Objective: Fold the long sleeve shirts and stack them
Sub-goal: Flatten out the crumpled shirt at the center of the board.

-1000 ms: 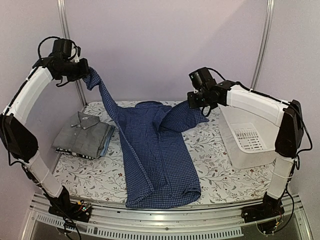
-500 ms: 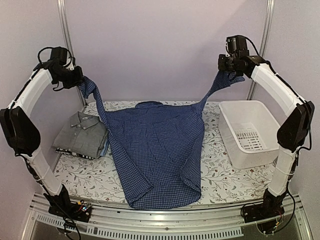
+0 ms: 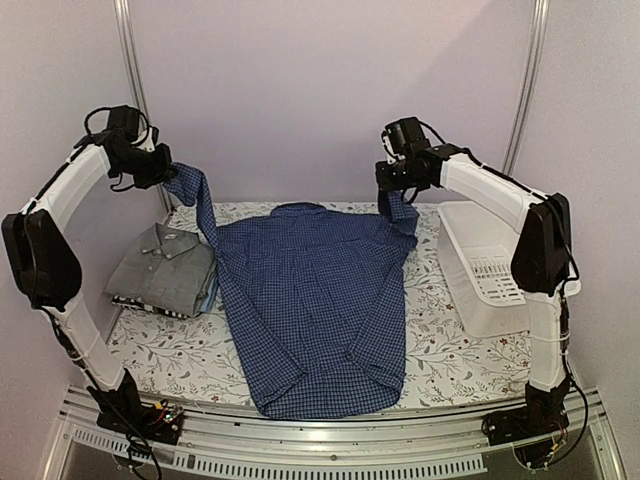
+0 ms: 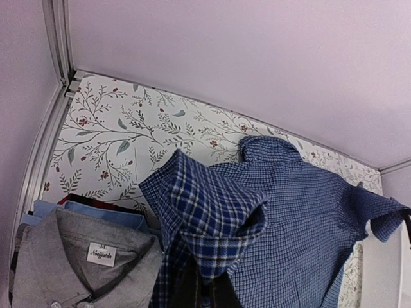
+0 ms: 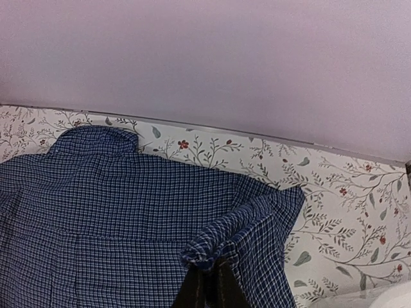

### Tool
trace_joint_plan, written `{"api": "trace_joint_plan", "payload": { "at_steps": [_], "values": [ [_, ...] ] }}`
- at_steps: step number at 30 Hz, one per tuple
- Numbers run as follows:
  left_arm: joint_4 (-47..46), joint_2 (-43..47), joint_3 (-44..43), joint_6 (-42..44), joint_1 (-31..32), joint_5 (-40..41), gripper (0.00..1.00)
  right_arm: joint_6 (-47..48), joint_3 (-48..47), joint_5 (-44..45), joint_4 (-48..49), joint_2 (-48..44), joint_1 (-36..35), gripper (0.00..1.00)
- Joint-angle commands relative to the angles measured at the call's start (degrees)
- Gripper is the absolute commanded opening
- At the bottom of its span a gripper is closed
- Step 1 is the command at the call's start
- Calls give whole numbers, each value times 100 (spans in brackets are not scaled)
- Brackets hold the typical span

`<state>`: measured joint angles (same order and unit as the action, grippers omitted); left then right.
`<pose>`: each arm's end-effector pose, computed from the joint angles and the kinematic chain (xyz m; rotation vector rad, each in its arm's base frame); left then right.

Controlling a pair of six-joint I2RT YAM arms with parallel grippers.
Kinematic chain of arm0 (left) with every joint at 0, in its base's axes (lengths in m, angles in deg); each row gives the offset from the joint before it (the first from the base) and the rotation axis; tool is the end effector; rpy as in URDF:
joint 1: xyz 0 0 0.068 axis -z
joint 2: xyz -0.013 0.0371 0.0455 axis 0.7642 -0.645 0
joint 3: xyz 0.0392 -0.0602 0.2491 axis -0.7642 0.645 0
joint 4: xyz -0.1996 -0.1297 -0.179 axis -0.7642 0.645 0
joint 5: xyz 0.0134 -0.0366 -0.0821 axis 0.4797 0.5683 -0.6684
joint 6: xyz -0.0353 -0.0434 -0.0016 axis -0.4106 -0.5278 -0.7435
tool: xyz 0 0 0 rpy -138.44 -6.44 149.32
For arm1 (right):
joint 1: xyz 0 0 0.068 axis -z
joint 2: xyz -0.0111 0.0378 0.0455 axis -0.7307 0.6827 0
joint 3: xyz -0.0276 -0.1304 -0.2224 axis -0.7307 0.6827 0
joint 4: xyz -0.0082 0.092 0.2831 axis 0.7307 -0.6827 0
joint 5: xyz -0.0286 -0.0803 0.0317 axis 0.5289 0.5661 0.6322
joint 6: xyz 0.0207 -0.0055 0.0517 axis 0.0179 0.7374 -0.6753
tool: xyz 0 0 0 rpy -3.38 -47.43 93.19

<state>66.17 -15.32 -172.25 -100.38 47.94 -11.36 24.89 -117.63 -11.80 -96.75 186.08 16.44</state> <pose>0.4296 0.0057 0.3611 -0.3559 2.2787 -0.4362 0.4649 0.2604 0.3041 -0.2320 2.1537 0.0602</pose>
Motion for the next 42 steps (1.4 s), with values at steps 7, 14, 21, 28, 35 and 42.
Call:
{"api": "trace_joint_plan", "payload": {
  "at_steps": [7,14,21,28,35,42],
  "values": [
    [-186,28,106,-21,36,-236,0,-707,622,73,-703,124,-186,47],
    [-256,111,234,-58,104,-334,0,-973,2398,-524,-223,-1000,-1058,55],
    [-407,325,620,-100,147,-424,0,-1875,3665,-401,-346,-1725,-2640,56],
    [-582,461,944,-154,175,-540,0,-3194,4235,-349,-843,-1716,-3850,49],
    [-844,619,1301,-232,172,-600,0,-4039,4299,-25,-1044,-1390,-4078,43],
    [-933,663,1531,-204,179,-624,0,-4054,4179,-52,-796,-1011,-4087,37]
  ]
}}
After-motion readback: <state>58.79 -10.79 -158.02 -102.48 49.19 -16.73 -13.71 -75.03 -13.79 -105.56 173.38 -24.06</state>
